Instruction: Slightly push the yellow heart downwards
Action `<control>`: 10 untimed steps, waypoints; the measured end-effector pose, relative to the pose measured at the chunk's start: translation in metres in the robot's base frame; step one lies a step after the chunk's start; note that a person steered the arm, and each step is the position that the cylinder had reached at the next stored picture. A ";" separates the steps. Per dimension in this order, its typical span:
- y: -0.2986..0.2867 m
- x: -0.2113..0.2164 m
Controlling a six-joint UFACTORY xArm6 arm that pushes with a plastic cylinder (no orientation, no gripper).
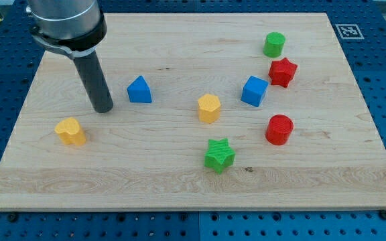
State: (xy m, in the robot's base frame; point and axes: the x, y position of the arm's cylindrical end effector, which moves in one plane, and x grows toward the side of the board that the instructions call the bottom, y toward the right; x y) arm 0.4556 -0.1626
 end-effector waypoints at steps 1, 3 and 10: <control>-0.010 0.011; -0.025 0.013; -0.028 0.032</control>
